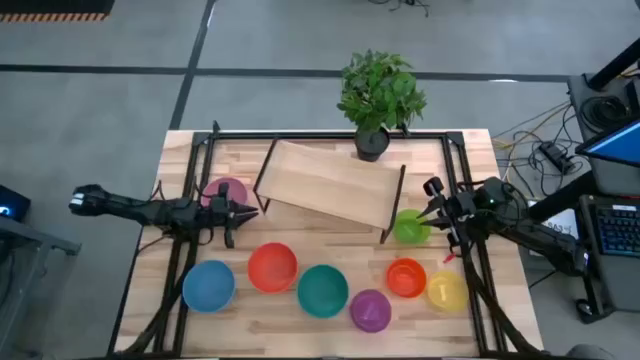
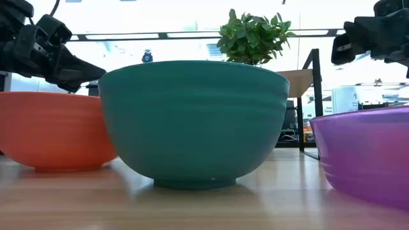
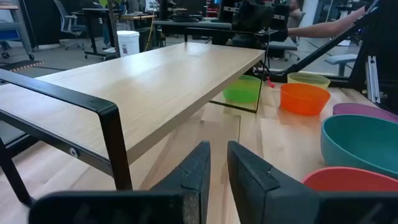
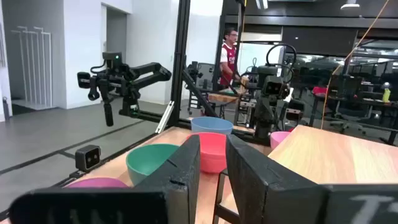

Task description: Place and stack bowls onto a shelf

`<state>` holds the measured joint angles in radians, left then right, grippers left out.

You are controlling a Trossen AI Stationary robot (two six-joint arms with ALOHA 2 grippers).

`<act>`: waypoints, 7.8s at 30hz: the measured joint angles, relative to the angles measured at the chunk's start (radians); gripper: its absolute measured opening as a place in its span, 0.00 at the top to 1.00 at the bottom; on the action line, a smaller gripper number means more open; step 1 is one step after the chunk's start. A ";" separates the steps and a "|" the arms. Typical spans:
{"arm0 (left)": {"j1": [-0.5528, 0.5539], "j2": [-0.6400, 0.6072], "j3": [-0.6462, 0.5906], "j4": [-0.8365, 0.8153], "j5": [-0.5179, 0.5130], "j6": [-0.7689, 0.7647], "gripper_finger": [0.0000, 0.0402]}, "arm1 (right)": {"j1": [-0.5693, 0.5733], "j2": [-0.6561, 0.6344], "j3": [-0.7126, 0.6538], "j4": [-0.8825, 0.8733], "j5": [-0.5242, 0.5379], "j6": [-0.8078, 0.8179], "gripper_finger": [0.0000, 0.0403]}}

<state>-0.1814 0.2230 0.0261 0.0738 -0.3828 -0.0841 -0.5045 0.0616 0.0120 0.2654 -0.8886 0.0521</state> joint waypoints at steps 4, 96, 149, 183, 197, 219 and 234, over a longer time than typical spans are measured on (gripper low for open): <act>0.000 0.000 0.000 0.000 0.000 0.000 0.91 | 0.000 0.000 0.000 0.000 0.000 0.000 0.83; -0.001 0.000 0.000 0.579 0.030 -0.400 0.91 | 0.028 0.000 0.015 0.280 0.020 0.578 0.83; -0.001 0.050 0.512 -0.132 0.026 0.106 0.91 | 0.608 0.684 0.816 -0.625 0.454 0.530 0.83; -0.001 0.108 0.509 -0.133 0.023 0.184 0.91 | 0.871 1.045 0.887 -1.146 0.790 0.696 0.83; -0.001 0.124 0.508 -0.119 0.023 0.180 0.91 | 0.874 1.156 0.881 -1.275 0.883 0.512 0.83; -0.001 0.125 0.508 -0.113 0.023 0.151 0.91 | 0.866 1.071 0.725 -1.158 1.021 0.463 0.62; -0.001 0.131 0.508 -0.113 0.023 0.154 0.91 | 0.866 1.080 0.594 -1.032 1.050 0.541 0.70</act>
<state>-0.1822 0.3538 0.5343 -0.0387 -0.3603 0.0696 0.3614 1.1412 0.6060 -0.7668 0.1611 0.5930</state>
